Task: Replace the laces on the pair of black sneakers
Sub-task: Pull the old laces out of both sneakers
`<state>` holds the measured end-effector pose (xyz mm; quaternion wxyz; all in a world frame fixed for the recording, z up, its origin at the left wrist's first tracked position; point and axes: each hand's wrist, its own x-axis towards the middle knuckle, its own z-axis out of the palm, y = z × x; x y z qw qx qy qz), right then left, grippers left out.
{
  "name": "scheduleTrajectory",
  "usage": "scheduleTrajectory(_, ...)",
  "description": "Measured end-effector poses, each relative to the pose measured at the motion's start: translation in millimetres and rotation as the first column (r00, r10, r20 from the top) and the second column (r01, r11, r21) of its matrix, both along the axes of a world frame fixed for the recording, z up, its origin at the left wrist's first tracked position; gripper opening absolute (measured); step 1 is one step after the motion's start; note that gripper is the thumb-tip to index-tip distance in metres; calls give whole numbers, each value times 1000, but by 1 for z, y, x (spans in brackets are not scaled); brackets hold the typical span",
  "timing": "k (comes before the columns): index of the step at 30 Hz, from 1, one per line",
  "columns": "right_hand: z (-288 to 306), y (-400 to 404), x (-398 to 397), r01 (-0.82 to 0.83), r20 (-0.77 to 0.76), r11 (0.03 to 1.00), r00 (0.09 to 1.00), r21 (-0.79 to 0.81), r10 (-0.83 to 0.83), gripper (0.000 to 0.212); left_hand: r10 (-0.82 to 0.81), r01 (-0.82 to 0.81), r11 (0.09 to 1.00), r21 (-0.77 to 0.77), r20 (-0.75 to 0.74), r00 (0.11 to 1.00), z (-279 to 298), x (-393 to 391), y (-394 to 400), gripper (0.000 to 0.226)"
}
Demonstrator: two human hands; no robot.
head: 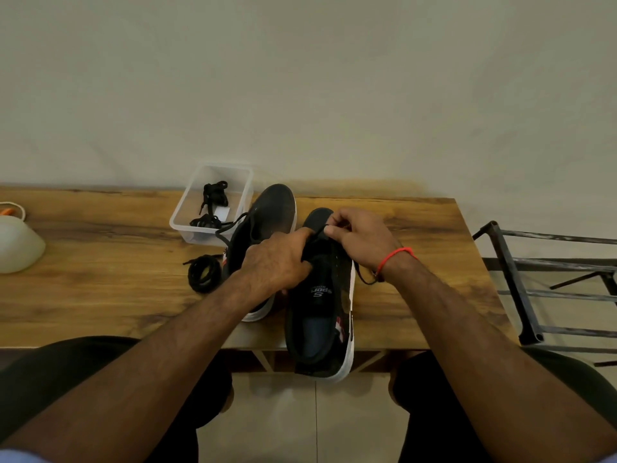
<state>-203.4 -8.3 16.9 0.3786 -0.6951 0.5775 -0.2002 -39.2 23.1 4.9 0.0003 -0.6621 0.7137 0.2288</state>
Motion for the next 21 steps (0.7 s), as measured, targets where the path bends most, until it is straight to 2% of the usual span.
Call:
scheduleTrajectory(4,-3,-1,-4,-19,-41,1000,999,8,20,4,8,-8,1000,-5,13,1000,-1,1,-1,48)
scheduleTrajectory(8,-9,-3,-6,-74,-132,997,989,-6,72,19,25,-24,999,-42,11,1000,-1,-2,1,64)
scheduleTrajectory(10,-13,-2,-3,-160,-289,985,948,-71,134,17,12,-13,998,-63,-20,1000,-2,-3,2,67)
scheduleTrajectory(12,-18,3,2,-287,-512,953,836,-100,198,27,6,-8,998,-63,-40,999,-2,-3,2,69)
scheduleTrajectory(13,-20,6,7,-324,-566,941,795,-94,217,32,6,-9,998,-59,-40,999,-2,-3,1,73)
scheduleTrajectory(15,-23,10,15,-342,-597,934,772,-103,217,32,10,-12,999,-48,-24,1000,-2,-3,0,81)
scheduleTrajectory(18,-22,11,20,-327,-620,932,767,-155,166,25,8,-9,999,-39,-28,1000,-2,-1,0,82)
scheduleTrajectory(21,-19,9,17,-214,-517,960,851,-182,91,20,5,-5,1000,-2,-60,998,-2,2,-2,78)
